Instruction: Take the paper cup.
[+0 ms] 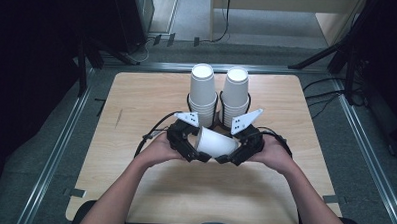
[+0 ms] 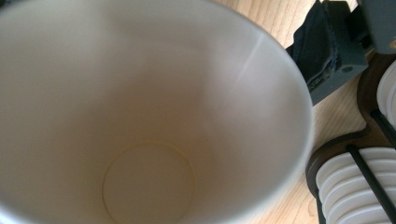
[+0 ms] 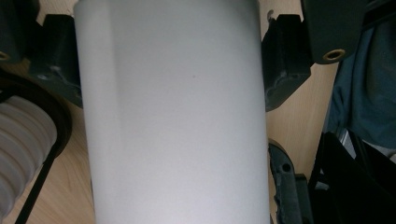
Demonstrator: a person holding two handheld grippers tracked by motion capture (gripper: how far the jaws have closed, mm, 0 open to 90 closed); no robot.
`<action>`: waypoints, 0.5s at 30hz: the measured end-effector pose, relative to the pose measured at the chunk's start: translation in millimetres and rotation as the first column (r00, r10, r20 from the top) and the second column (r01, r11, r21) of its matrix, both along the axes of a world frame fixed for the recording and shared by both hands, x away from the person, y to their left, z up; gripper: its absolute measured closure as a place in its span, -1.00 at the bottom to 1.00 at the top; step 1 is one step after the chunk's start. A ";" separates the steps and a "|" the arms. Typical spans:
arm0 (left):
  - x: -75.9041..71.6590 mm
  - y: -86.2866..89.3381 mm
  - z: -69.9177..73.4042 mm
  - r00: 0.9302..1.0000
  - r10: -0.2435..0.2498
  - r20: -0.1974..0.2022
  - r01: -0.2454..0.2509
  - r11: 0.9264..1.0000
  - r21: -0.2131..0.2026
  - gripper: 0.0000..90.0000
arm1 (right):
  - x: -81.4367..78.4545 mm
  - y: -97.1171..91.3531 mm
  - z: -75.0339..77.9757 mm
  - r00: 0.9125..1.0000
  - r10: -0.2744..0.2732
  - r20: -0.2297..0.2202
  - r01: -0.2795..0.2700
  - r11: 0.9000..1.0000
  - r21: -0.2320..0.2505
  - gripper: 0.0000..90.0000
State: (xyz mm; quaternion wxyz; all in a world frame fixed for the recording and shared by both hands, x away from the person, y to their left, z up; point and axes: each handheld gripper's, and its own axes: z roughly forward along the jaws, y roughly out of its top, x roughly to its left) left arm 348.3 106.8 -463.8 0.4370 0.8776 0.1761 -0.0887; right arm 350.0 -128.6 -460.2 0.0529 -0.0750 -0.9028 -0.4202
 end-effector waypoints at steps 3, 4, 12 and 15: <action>0.4 0.8 0.1 1.000 -0.008 -0.005 0.008 1.000 -0.010 -0.93 | -1.1 2.1 -1.5 1.000 0.009 -0.008 -0.009 1.000 -0.008 -0.51; 0.6 0.7 -0.1 1.000 -0.010 -0.012 0.010 1.000 -0.007 -0.89 | -1.1 2.8 -1.9 1.000 0.010 -0.009 -0.010 1.000 -0.011 -0.51; 3.2 2.3 1.6 0.998 -0.049 -0.050 0.051 0.998 0.032 -0.79 | -1.6 4.5 -5.2 1.000 0.026 -0.016 -0.026 0.999 -0.023 -0.51; 4.9 1.7 4.5 0.996 -0.059 -0.059 0.062 0.997 0.055 -0.78 | -1.8 5.5 -5.3 1.000 0.022 -0.019 -0.022 0.999 -0.024 -0.52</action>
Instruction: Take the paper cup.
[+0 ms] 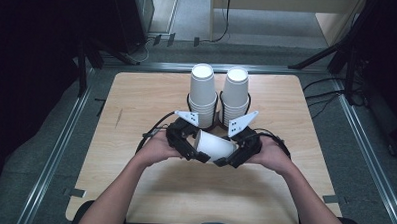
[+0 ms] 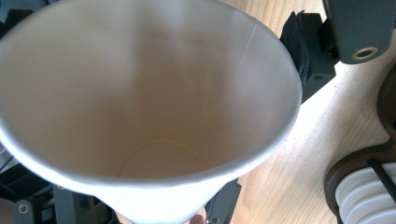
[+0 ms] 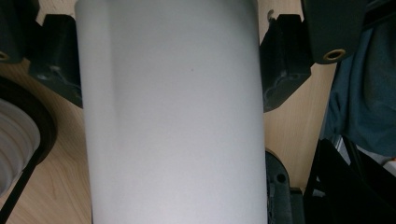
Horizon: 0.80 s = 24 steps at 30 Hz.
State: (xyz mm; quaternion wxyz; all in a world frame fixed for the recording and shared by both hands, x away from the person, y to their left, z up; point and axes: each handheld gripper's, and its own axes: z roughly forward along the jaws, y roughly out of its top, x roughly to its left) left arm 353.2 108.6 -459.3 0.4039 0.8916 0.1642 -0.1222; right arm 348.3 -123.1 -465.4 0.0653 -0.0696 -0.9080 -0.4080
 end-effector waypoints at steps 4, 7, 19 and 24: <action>1.5 -0.5 1.3 1.000 -0.006 0.005 0.006 0.999 0.044 -0.78 | 0.9 0.4 0.0 1.000 -0.024 -0.017 0.024 1.000 -0.010 -0.71; 3.7 0.9 3.9 1.000 -0.011 0.005 0.011 0.997 0.071 -0.79 | 2.6 -1.2 0.0 0.998 -0.053 -0.031 0.052 0.998 -0.022 -0.71; 12.9 -7.2 24.0 0.996 -0.062 0.061 0.046 0.972 0.230 -0.79 | 5.7 -2.7 -4.4 0.996 -0.085 -0.028 0.084 0.995 -0.055 -0.71; 16.1 -14.3 26.7 0.993 -0.093 0.076 0.064 0.945 0.321 -0.79 | 7.3 -3.4 -5.1 0.995 -0.093 -0.026 0.091 0.994 -0.053 -0.71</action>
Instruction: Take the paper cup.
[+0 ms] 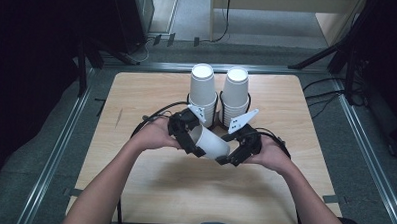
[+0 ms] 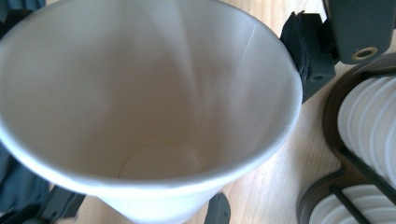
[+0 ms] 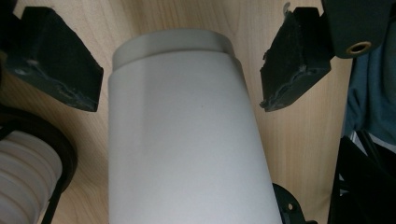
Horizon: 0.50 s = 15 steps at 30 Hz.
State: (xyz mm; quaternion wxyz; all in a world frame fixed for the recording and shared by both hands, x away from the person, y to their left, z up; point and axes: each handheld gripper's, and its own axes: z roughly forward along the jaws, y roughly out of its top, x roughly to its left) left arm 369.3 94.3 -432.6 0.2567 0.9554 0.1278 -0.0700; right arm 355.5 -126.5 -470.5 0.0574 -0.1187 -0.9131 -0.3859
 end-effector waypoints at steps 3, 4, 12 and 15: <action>1.1 -4.7 -0.1 1.000 -0.007 0.014 0.007 0.999 0.048 -0.79 | 0.2 0.2 -0.1 1.000 0.002 0.019 -0.002 1.000 0.004 -0.70; 1.5 -6.3 0.1 1.000 -0.011 0.018 0.010 0.998 0.066 -0.79 | 0.2 0.8 -0.3 1.000 -0.002 0.028 0.002 1.000 0.006 -0.70; 4.9 -19.9 -2.3 1.000 -0.027 0.013 0.025 0.988 0.150 -0.79 | -2.6 9.6 -10.5 0.999 0.012 0.049 -0.010 0.999 -0.040 -0.70; 5.5 -23.2 -2.4 0.999 -0.040 0.004 0.039 0.987 0.156 -0.79 | -2.6 11.2 -12.5 0.999 0.007 0.049 -0.005 0.999 -0.037 -0.70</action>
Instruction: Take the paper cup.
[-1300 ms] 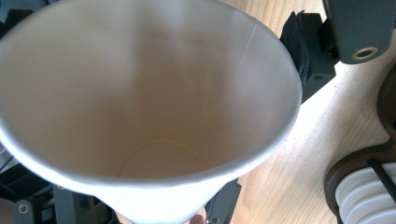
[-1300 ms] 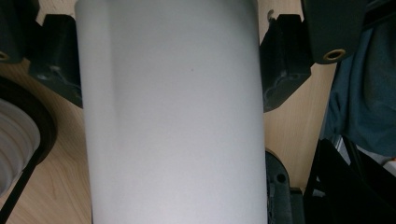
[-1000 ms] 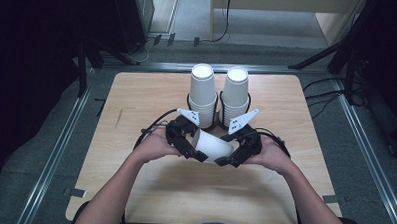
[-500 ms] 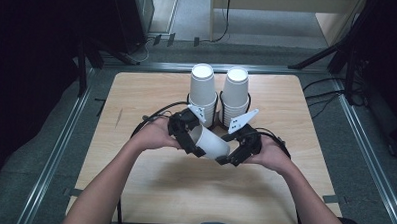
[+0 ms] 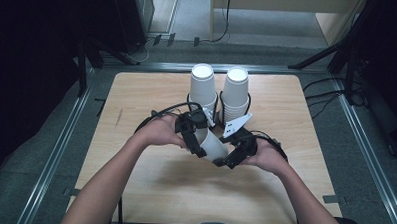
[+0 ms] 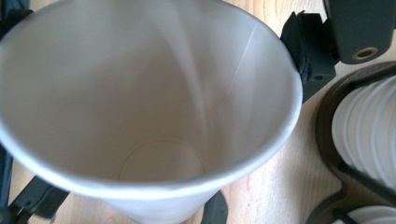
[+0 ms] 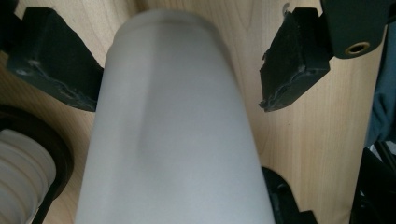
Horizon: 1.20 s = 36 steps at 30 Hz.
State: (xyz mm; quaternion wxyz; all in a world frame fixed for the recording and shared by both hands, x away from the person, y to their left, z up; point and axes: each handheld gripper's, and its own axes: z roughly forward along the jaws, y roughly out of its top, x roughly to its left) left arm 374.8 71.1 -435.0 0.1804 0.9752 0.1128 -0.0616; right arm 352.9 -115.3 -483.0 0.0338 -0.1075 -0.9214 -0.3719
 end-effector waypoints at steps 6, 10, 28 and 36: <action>-1.3 -6.2 -2.0 1.000 -0.011 -0.017 0.011 1.000 -0.004 -0.79 | 0.6 2.1 -3.3 1.000 -0.006 0.003 0.006 1.000 0.010 -0.68; -1.6 -8.5 -3.8 1.000 -0.012 -0.023 0.012 1.000 -0.009 -0.79 | 0.1 3.9 -4.2 1.000 0.003 -0.001 -0.003 1.000 0.017 -0.65; -10.9 2.0 -3.8 0.999 0.032 0.043 -0.027 0.992 -0.125 -1.00 | -2.1 3.5 -1.3 0.999 0.022 0.033 -0.023 1.000 0.008 -0.51; -12.3 14.1 -1.6 0.993 0.104 0.062 -0.087 0.969 -0.232 -1.00 | -0.3 -1.9 3.3 0.999 -0.001 0.033 0.000 0.999 0.042 -0.52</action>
